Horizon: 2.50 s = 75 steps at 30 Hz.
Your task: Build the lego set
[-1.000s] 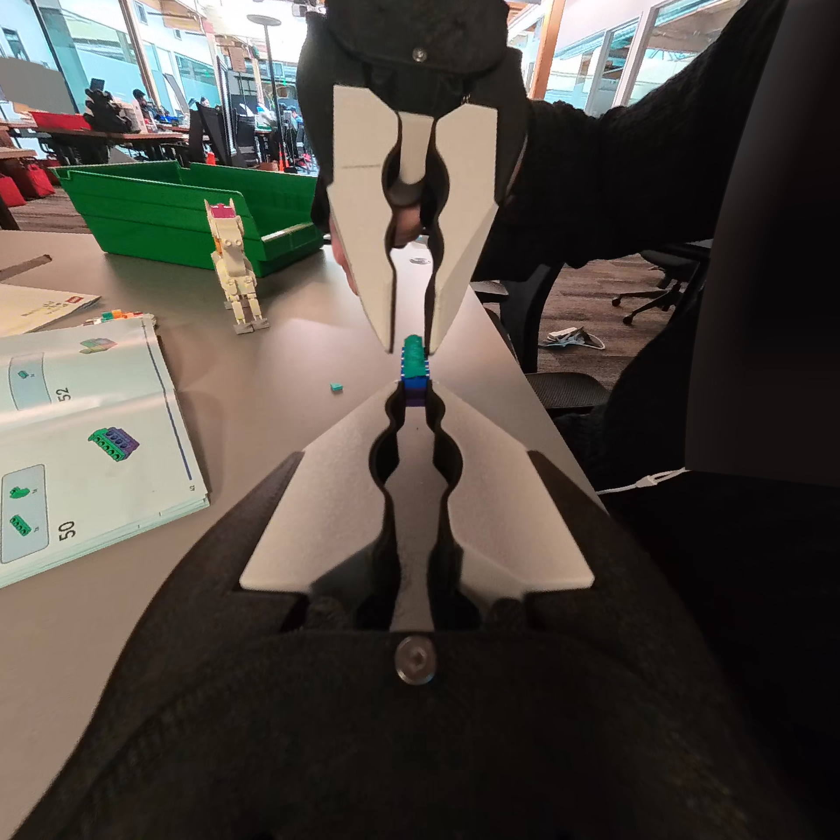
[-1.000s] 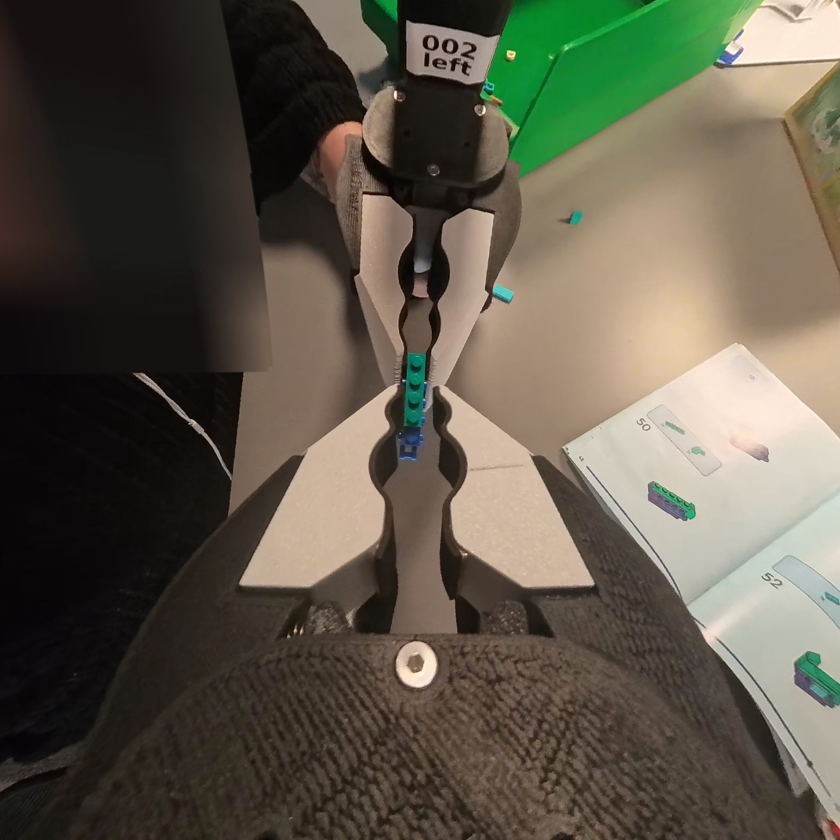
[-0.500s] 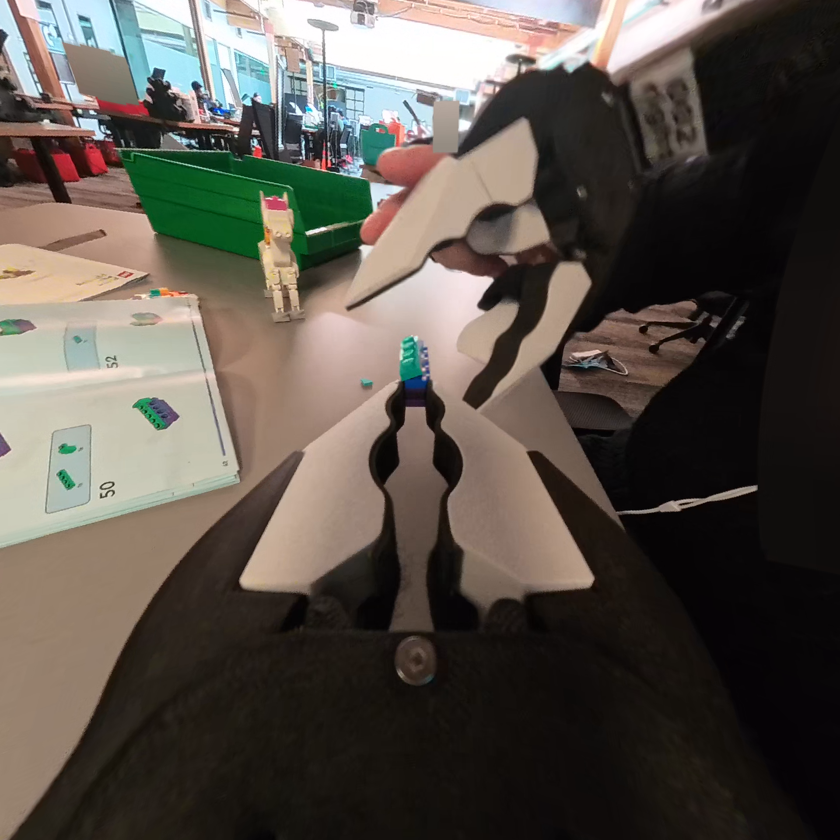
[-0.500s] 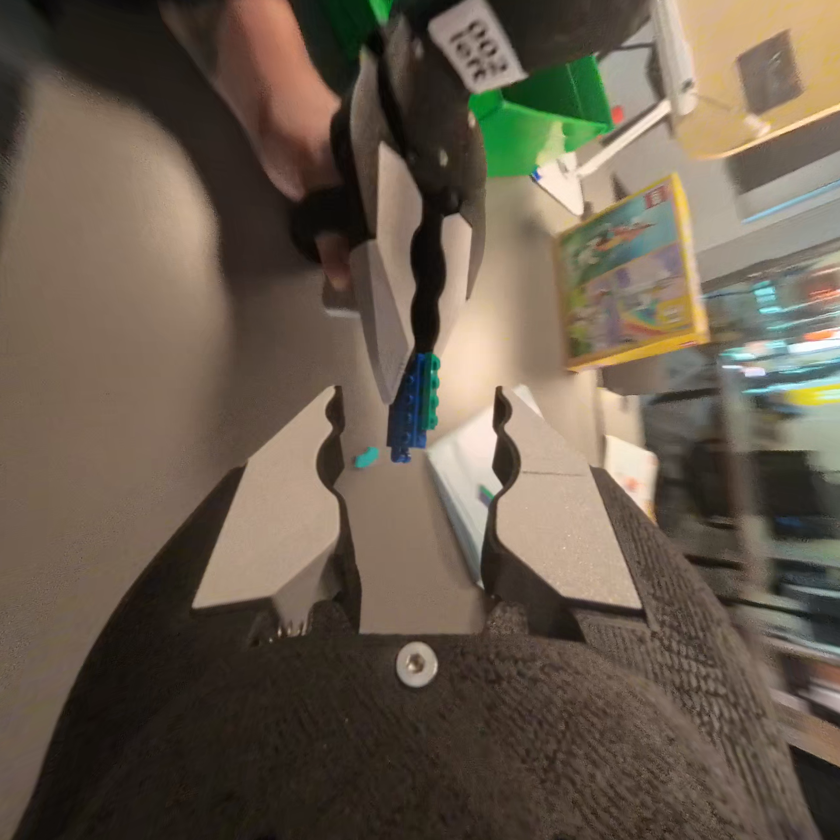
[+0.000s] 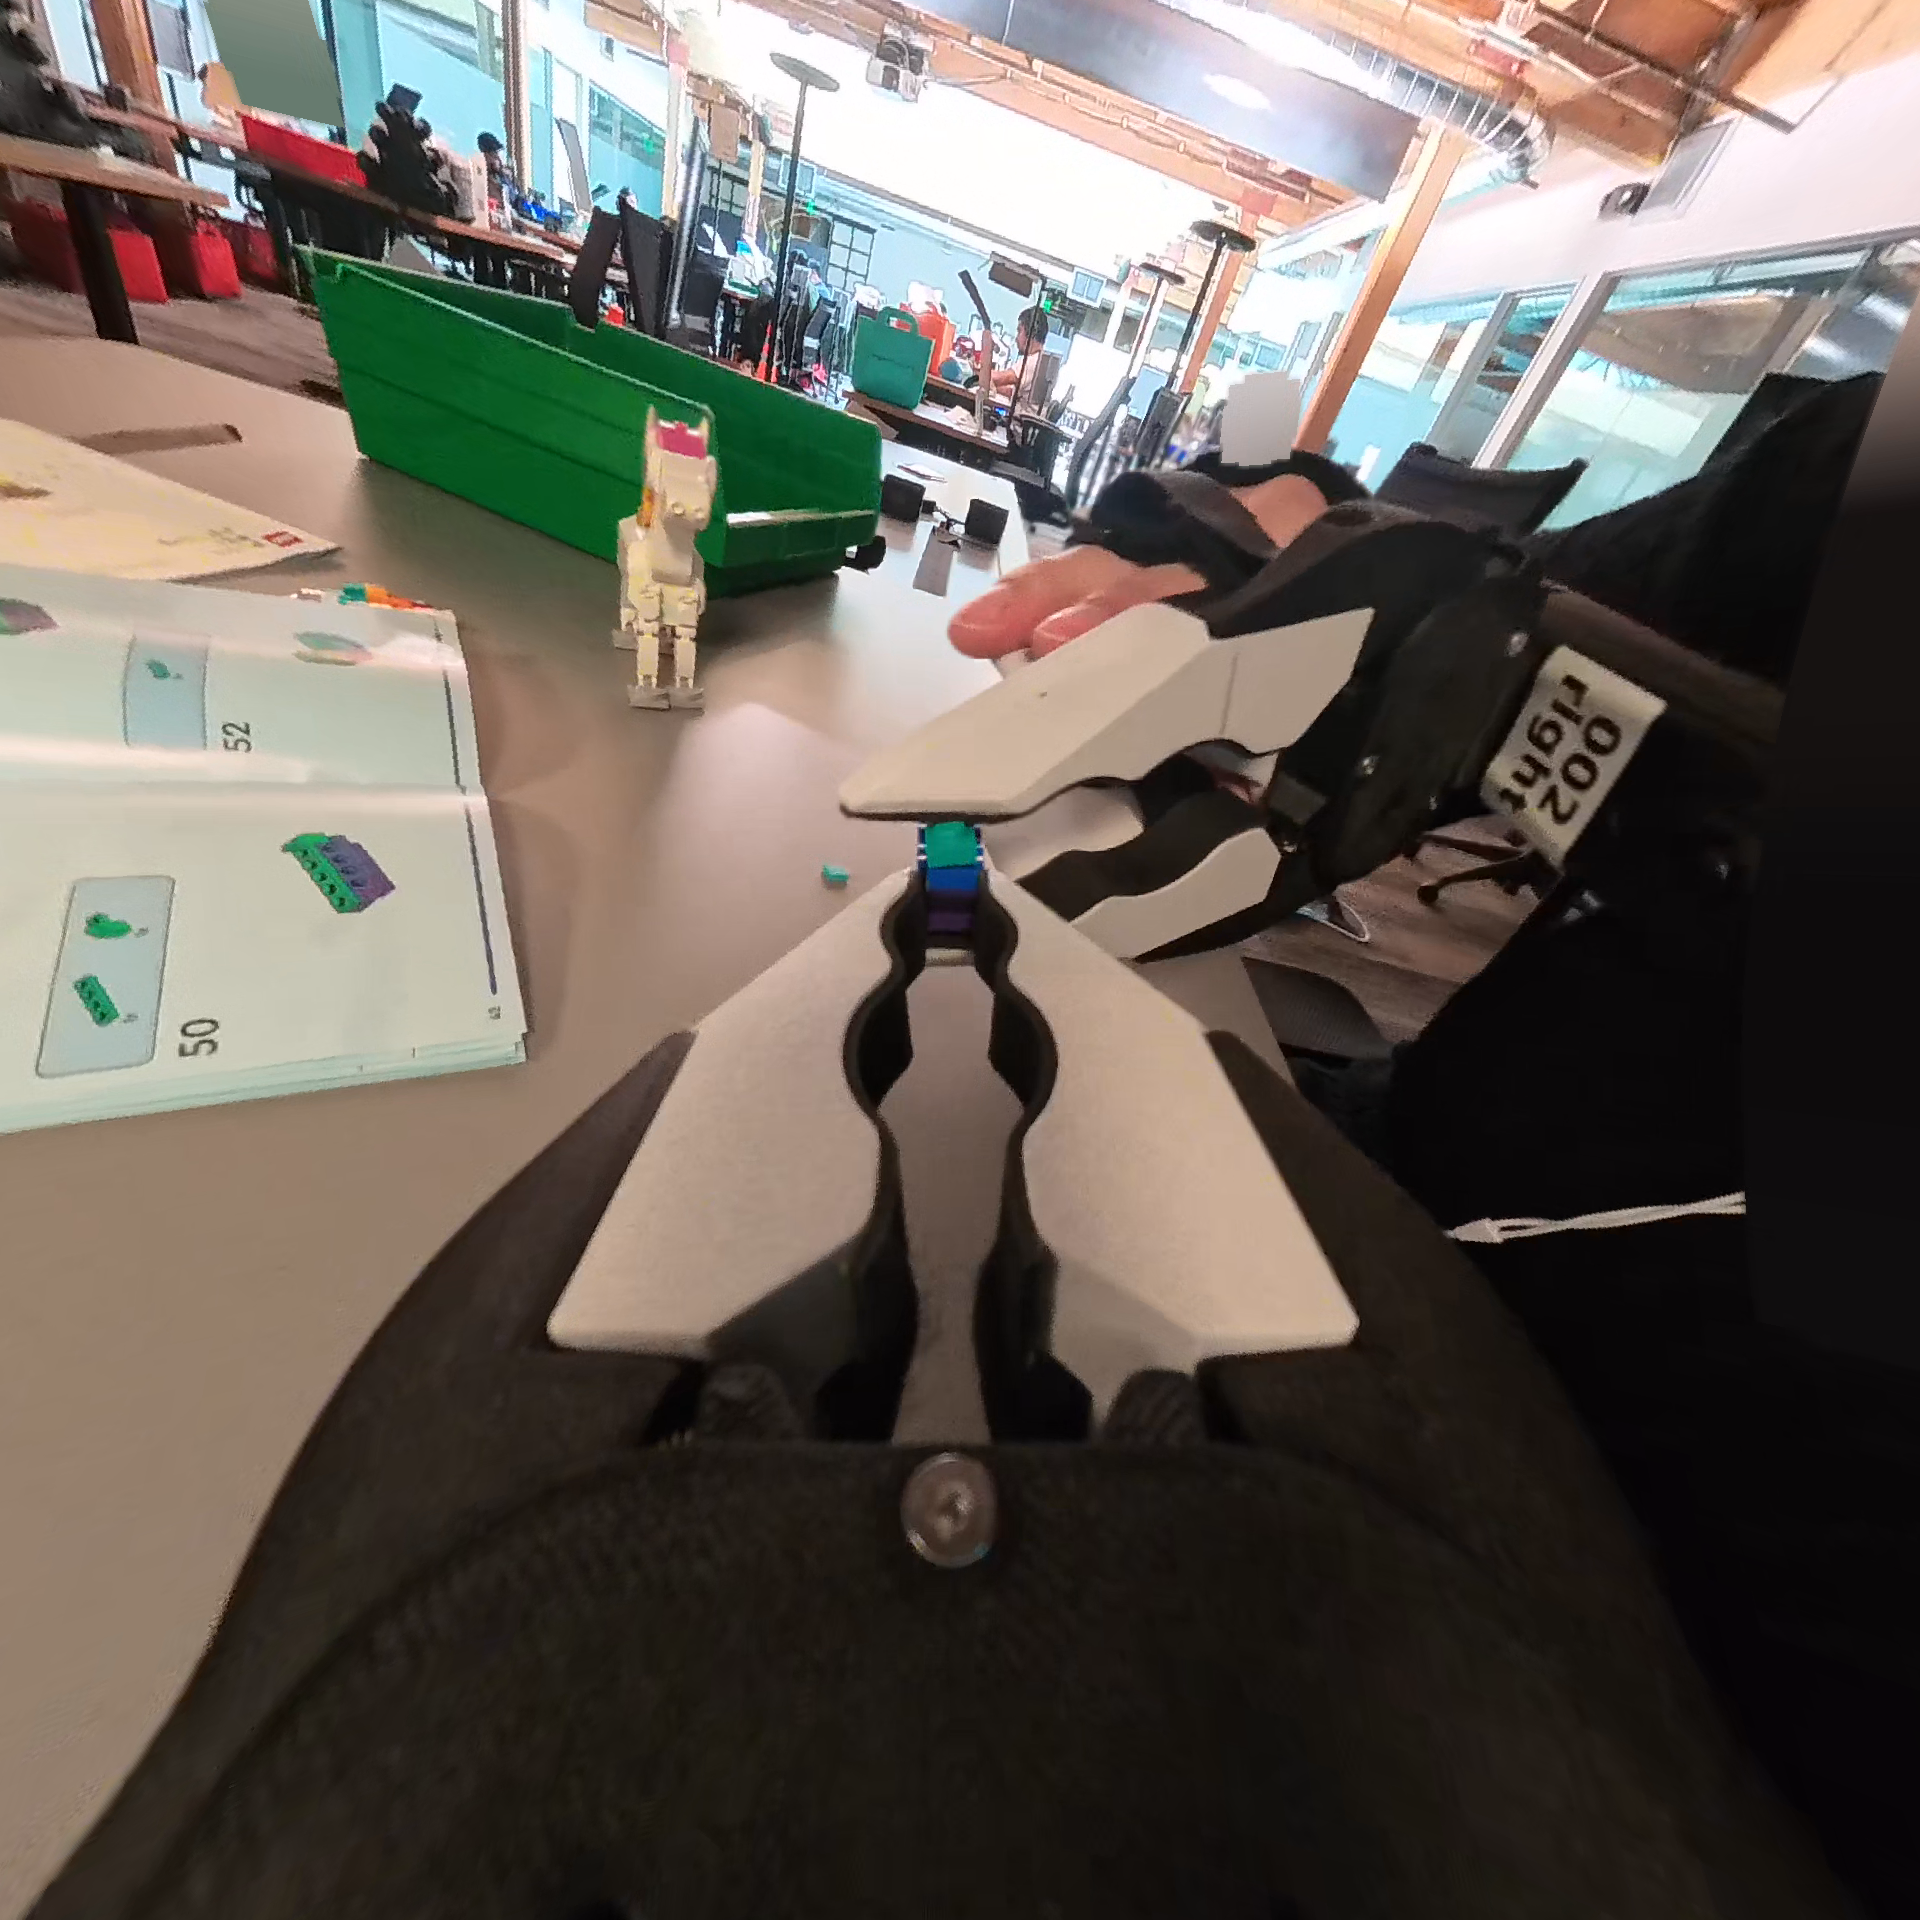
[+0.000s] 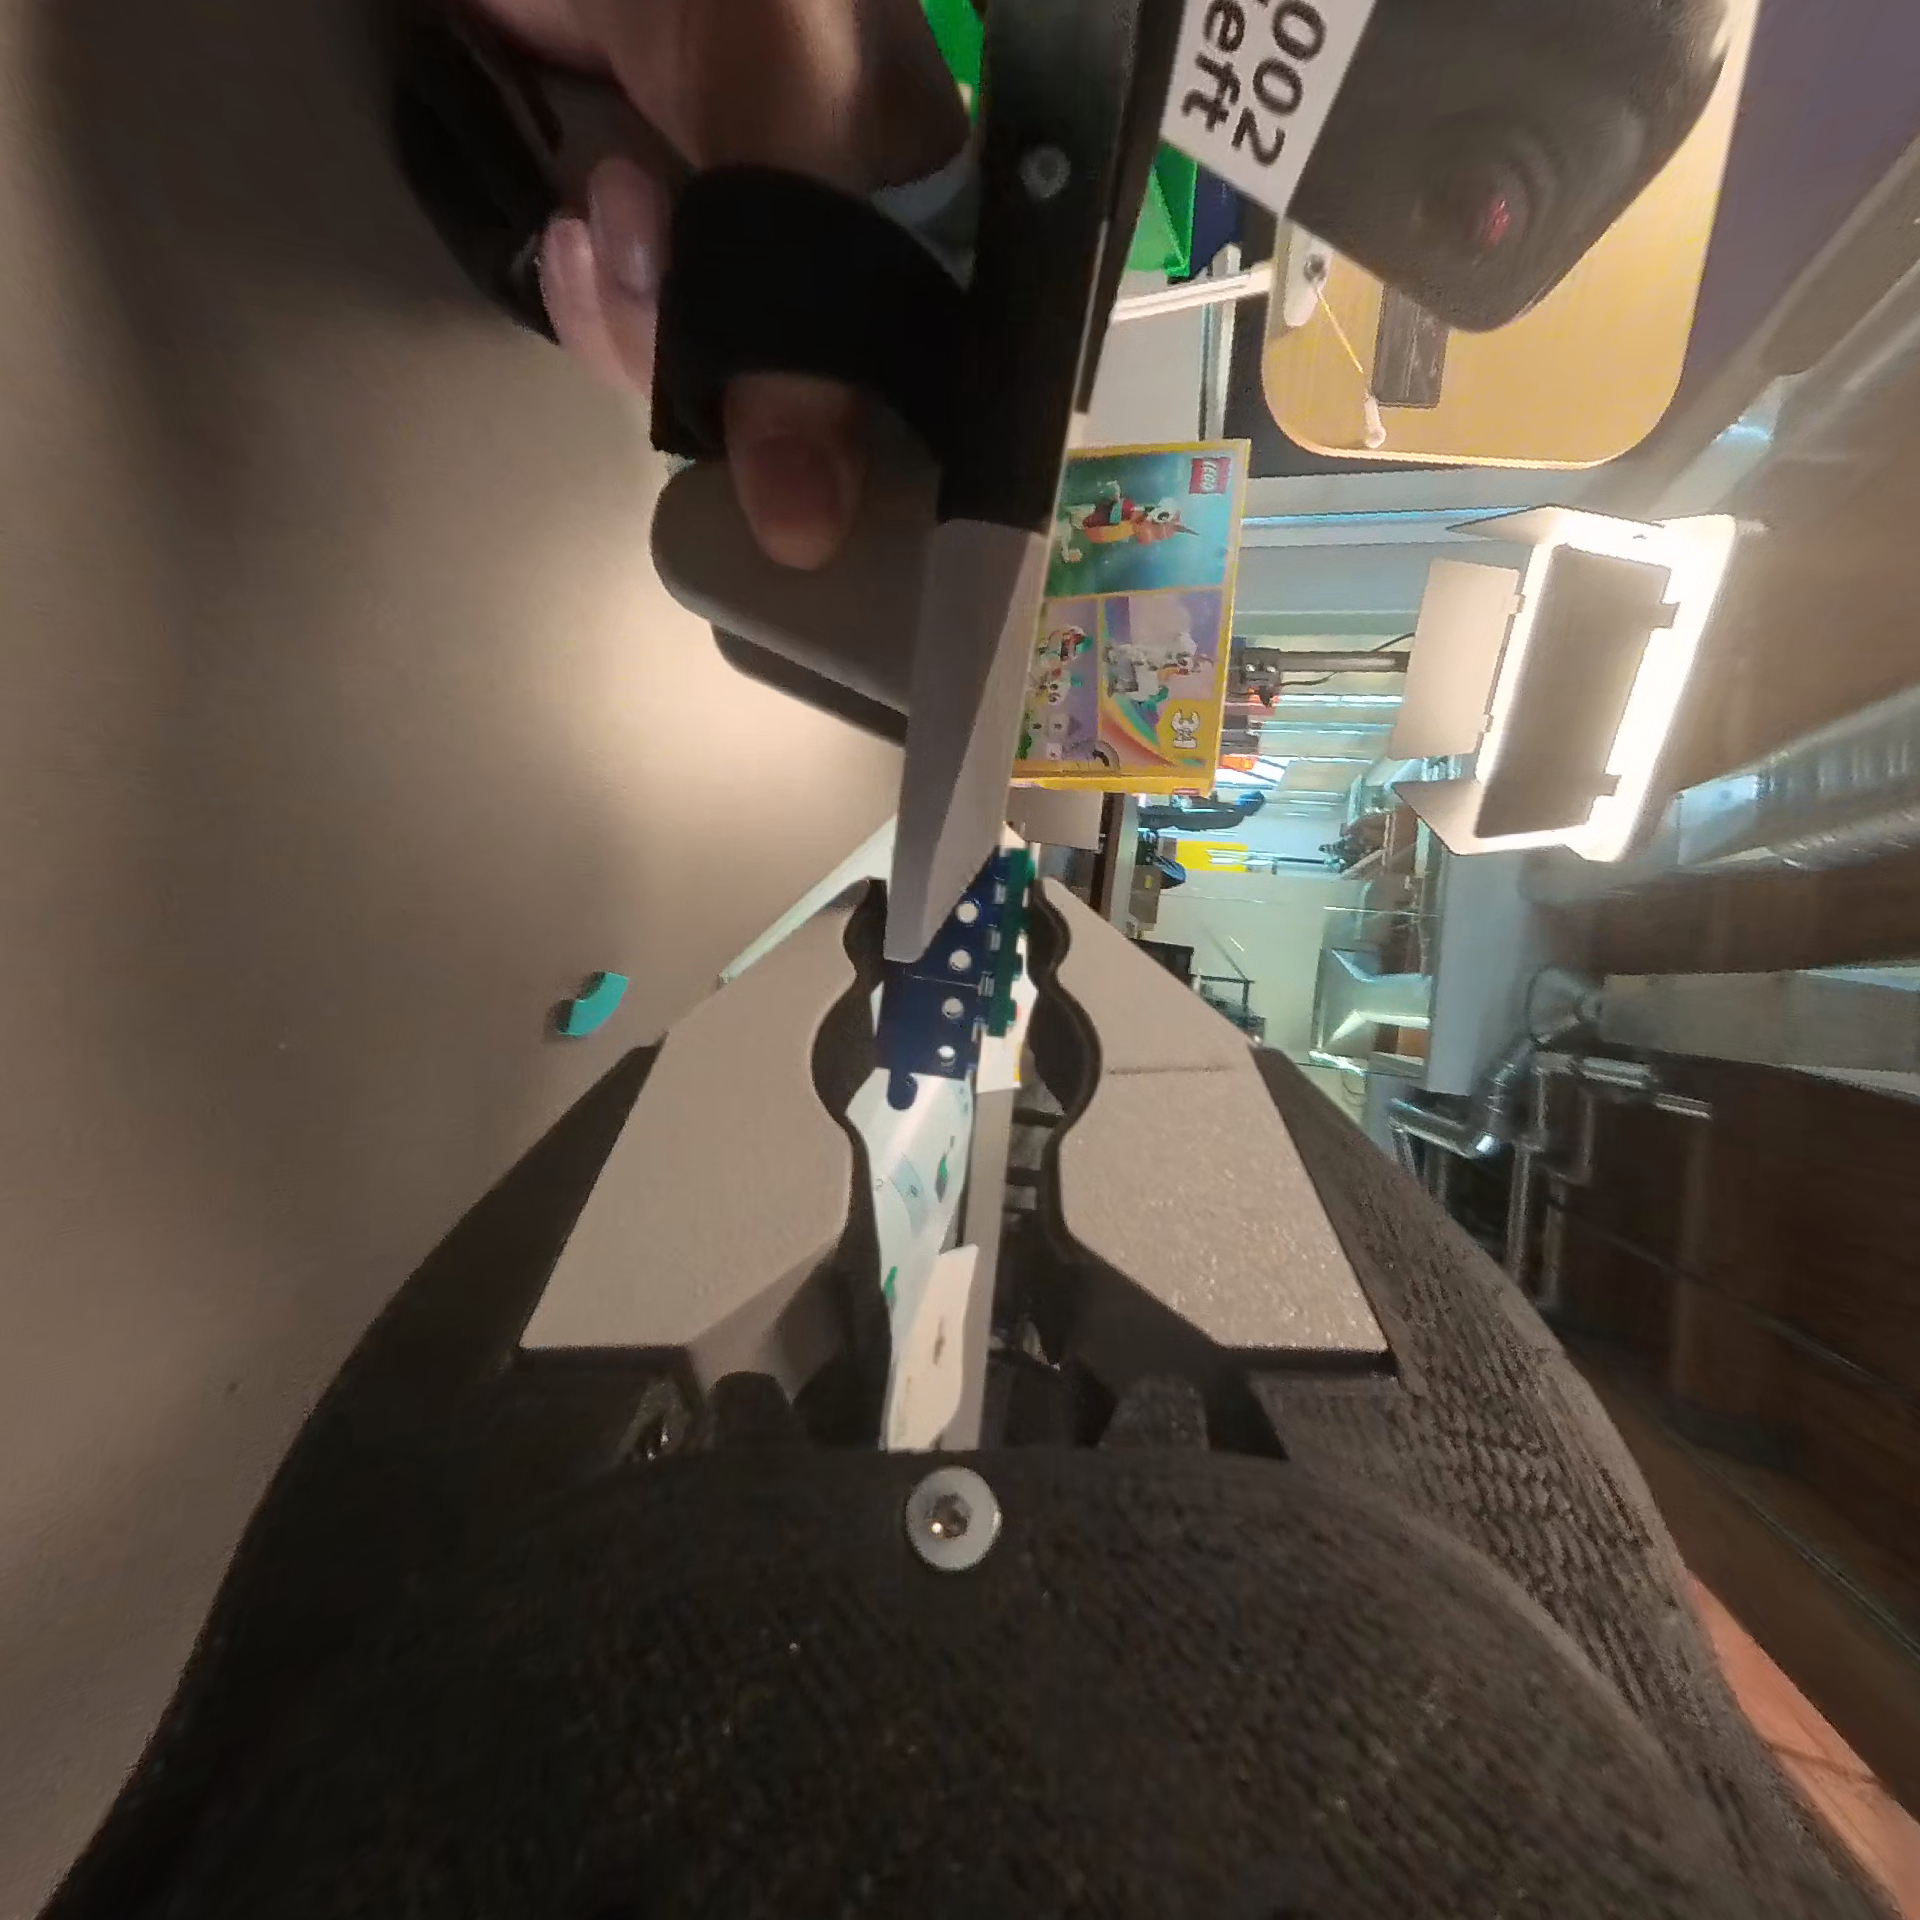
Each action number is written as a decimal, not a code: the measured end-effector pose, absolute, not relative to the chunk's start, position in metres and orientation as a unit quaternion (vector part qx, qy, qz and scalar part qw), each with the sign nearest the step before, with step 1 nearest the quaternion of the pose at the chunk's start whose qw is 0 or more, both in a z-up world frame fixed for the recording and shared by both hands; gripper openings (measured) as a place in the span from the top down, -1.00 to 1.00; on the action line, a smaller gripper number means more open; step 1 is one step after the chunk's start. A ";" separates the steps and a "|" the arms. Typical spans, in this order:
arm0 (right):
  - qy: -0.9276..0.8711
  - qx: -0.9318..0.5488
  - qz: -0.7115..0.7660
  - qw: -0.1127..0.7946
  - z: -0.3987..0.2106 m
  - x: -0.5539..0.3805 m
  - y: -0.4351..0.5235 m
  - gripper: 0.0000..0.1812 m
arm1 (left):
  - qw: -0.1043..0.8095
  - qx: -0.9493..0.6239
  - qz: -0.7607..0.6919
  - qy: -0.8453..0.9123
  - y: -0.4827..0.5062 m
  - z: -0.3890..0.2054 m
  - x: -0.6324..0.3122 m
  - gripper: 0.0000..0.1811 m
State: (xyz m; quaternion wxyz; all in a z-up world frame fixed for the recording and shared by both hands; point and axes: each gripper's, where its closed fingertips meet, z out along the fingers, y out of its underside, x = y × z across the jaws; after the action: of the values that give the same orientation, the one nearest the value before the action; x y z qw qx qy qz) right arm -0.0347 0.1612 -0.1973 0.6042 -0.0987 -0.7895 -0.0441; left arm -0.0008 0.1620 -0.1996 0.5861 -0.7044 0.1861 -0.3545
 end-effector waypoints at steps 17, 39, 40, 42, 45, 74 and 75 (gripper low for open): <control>-0.777 -0.102 -0.042 0.620 -0.209 -0.037 0.165 0.75 | 0.561 -0.738 -0.335 0.168 0.167 -0.212 -0.003 0.91; -0.691 -0.379 0.583 0.200 -0.199 -0.003 0.164 0.89 | 0.566 -0.712 -0.360 0.208 0.161 -0.205 0.001 0.91; -0.701 -0.371 0.573 0.206 -0.200 -0.003 0.166 0.89 | 0.574 -0.711 -0.353 0.200 0.162 -0.204 0.000 0.90; -0.726 -0.358 0.536 0.239 -0.206 -0.005 0.181 0.90 | 0.595 -0.704 -0.341 0.185 0.165 -0.199 -0.006 0.64; -0.760 -0.368 0.468 0.262 -0.224 -0.008 0.212 0.90 | 0.606 -0.701 -0.338 0.165 0.169 -0.196 -0.014 0.53; -0.558 -0.331 0.557 0.518 -0.165 -0.016 0.254 0.61 | 0.611 -0.725 -0.208 0.240 0.168 -0.210 0.005 0.59; -0.536 -0.325 0.546 0.556 -0.159 -0.016 0.259 0.63 | 0.615 -0.722 -0.190 0.254 0.167 -0.211 0.008 0.58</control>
State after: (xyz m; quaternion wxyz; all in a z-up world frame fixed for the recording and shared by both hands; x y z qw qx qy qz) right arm -0.0159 0.2591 -0.1589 0.5558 -0.3254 -0.5357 0.5461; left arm 0.0081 0.1671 -0.2106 0.6150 -0.7220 0.2540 -0.1899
